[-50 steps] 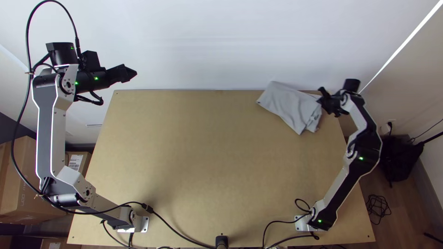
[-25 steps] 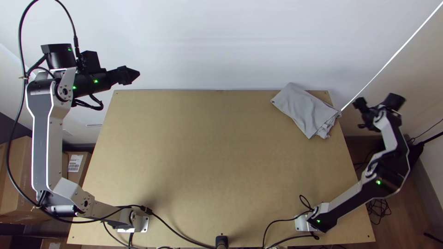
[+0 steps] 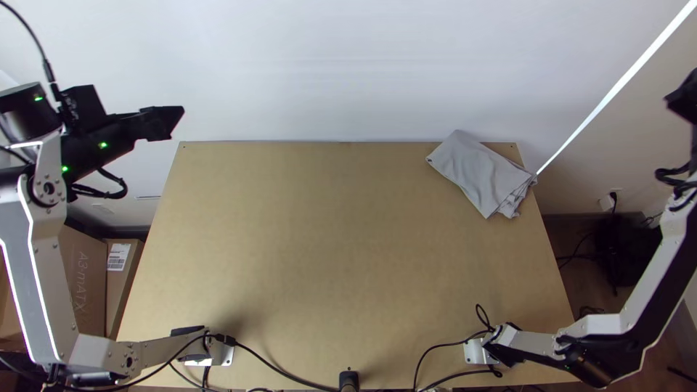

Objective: Fold the t-shirt

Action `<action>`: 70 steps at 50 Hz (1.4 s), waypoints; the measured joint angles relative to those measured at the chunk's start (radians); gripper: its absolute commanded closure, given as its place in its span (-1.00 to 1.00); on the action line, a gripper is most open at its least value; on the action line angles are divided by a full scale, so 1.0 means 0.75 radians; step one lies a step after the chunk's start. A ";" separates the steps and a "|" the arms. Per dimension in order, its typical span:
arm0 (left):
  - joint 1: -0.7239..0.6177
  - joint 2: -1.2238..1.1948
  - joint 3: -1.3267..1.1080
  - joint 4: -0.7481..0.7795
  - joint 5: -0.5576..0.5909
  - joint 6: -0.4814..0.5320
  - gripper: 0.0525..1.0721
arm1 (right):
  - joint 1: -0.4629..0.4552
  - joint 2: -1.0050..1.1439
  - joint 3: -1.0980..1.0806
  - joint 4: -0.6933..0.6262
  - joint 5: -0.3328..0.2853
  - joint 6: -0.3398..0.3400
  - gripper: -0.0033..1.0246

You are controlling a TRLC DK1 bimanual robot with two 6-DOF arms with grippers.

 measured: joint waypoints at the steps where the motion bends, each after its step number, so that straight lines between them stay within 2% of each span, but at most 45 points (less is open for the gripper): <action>1: 0.002 -0.016 -0.009 0.016 -0.008 -0.001 -0.91 | -0.005 -0.010 0.008 0.032 -0.004 0.023 -0.92; 8: 0.006 -0.134 -0.087 0.184 -0.108 -0.014 -0.91 | -0.037 -0.107 0.011 0.210 -0.001 0.124 -0.92; 15: 0.007 -0.273 -0.189 0.344 -0.210 -0.024 -0.91 | -0.035 -0.280 -0.254 0.698 -0.001 0.158 -0.92; 18: 0.007 -0.349 -0.266 0.439 -0.260 -0.024 -0.91 | -0.034 -0.354 -0.359 0.776 -0.001 0.164 -0.92; 22: 0.008 -0.472 -0.419 0.595 -0.307 -0.025 -0.91 | -0.001 -0.432 -0.454 0.809 0.000 0.164 -0.93; 32: 0.014 -0.857 -0.964 1.044 -0.338 -0.024 -0.91 | 0.173 -0.618 -0.767 0.848 0.000 0.129 -0.92; 37: 0.019 -0.999 -1.141 1.081 -0.340 -0.025 -0.91 | 0.296 -0.744 -0.982 0.874 0.001 0.082 -0.92; 43: 0.041 -1.125 -1.328 1.141 -0.341 -0.035 -0.91 | 0.521 -0.930 -1.266 0.904 0.012 -0.027 -0.92; 50: 0.044 -1.314 -1.631 1.240 -0.341 -0.040 -0.91 | 0.741 -1.118 -1.538 0.963 0.111 -0.074 -0.92; 70: 0.037 -1.741 -2.236 1.273 -0.340 -0.080 -0.91 | 1.000 -1.481 -2.107 0.972 0.234 -0.088 -0.92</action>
